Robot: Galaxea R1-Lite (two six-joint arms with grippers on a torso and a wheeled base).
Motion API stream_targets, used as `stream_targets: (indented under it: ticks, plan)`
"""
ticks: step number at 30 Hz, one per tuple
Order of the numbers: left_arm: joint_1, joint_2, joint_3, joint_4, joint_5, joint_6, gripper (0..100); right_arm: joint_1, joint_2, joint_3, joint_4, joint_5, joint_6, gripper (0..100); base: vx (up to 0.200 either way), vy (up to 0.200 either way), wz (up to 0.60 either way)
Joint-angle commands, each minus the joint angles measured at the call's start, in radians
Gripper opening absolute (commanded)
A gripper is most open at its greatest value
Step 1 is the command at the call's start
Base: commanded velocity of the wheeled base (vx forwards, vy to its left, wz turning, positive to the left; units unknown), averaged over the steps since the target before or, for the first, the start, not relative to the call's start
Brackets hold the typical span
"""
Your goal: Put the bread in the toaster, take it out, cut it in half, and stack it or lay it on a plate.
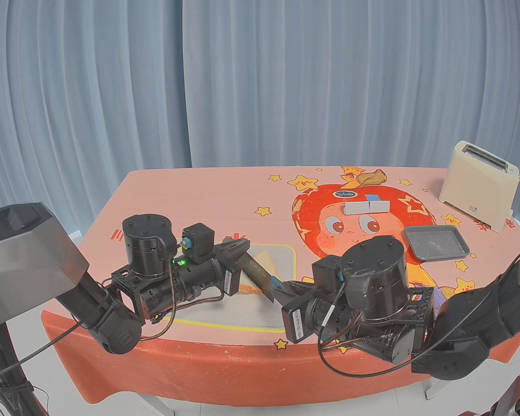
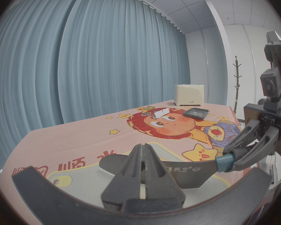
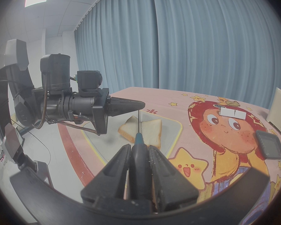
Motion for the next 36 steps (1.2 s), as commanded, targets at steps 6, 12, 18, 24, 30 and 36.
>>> stream_targets:
  ticks: [6,12,18,24,30,36]
  plan:
    - [0.001,0.005,-0.001,0.002,0.001,0.002,0,0.000,-0.005,0.000,0.004,-0.001,-0.003,0,0.000,0.000,0.00]
    - [0.001,0.002,0.000,0.002,0.001,0.002,0,0.002,-0.007,0.001,0.004,-0.001,-0.006,0,0.000,0.000,0.00]
    - [0.002,0.002,0.002,0.002,0.001,0.002,0,0.002,-0.010,0.001,0.005,-0.001,-0.006,0,0.000,0.000,0.00]
    - [0.002,0.002,0.003,0.002,0.001,0.002,0,0.002,-0.008,0.000,0.005,-0.001,-0.006,0,0.000,0.000,0.00]
    - [0.004,0.002,0.003,0.002,0.001,0.002,0,0.002,-0.005,0.000,0.004,-0.003,-0.006,0,0.000,0.000,0.00]
    - [0.004,0.002,0.005,0.002,0.001,0.002,0,0.003,-0.004,0.000,-0.006,-0.015,-0.003,100,0.000,0.000,0.00]
